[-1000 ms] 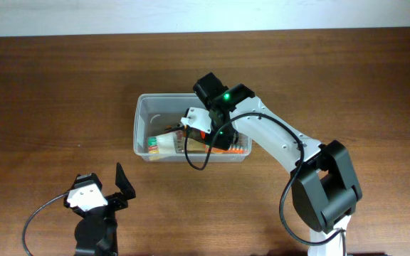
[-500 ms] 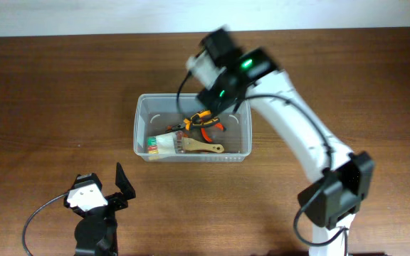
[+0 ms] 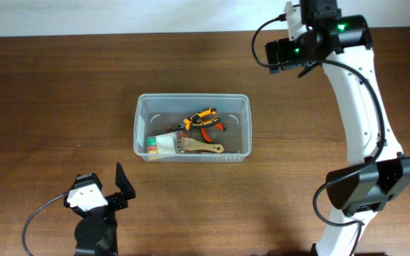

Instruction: Pack container

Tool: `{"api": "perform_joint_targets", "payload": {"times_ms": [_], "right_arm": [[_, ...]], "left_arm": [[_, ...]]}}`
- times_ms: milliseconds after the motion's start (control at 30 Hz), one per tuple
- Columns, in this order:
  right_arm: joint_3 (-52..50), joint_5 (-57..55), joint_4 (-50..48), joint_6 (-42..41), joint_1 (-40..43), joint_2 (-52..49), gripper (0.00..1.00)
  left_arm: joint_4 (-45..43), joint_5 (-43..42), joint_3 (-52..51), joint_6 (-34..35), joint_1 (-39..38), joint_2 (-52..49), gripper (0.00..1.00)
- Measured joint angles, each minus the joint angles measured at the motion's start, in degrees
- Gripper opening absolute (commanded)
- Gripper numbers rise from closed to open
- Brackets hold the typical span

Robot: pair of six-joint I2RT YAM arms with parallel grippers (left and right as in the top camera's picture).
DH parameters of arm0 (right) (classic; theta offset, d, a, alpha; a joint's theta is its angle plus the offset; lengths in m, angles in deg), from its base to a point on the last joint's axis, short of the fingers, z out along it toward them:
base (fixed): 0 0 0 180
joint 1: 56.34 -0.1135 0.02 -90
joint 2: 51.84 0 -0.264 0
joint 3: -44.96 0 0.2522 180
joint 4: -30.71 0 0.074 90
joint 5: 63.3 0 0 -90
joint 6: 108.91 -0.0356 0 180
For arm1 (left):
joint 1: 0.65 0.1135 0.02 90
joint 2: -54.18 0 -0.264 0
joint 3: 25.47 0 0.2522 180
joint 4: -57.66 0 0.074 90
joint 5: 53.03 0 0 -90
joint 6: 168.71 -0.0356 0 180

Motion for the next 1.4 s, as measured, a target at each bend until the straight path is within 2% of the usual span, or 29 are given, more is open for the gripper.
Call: {"api": "perform_joint_targets", "payload": {"times_ms": [967,1133,1400], "right_arm": [[-0.02,0.04,0.13,-0.2,1.03,0.98,0.99],[-0.11,0.04,0.09,-0.2,1.03,9.33,0.99],[0.59,0.02,-0.11,-0.24,1.11,35.82,0.99]], "left_arm": [[0.0,0.02,0.0,0.0,0.0,0.0,0.99],[0.0,0.02,0.0,0.0,0.0,0.0,0.99],[0.0,0.02,0.0,0.0,0.0,0.0,0.99]]}}
